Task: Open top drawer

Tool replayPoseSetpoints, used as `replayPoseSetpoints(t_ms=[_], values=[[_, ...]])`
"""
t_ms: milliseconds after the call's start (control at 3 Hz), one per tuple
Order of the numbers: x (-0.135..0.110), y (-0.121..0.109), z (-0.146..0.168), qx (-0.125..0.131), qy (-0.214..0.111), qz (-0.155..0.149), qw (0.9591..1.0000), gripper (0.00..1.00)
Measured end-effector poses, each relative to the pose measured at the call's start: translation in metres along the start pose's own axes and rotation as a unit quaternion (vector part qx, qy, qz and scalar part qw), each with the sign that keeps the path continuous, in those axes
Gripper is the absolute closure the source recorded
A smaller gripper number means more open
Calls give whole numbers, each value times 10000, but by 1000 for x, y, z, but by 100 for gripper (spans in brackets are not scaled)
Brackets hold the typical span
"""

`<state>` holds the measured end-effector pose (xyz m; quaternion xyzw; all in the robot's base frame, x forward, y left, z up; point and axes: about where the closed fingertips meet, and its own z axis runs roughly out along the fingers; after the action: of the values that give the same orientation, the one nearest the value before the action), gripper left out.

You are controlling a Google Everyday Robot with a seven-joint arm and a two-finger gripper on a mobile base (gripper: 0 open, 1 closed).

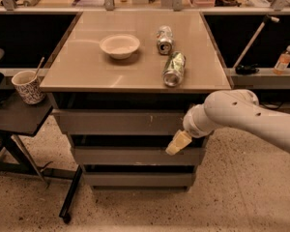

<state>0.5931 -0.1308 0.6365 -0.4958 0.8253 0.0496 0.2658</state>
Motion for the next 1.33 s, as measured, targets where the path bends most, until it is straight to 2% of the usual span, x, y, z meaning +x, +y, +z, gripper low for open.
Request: replayPoseSetpoints(t_ms=[667,1000,1333], values=[[-2,-1,-2,3,-1,-13,10000,0],[-11,-6,7,30,-20,-124,9999,0],[-23,-9,25,-62,36,-361,9993,0]])
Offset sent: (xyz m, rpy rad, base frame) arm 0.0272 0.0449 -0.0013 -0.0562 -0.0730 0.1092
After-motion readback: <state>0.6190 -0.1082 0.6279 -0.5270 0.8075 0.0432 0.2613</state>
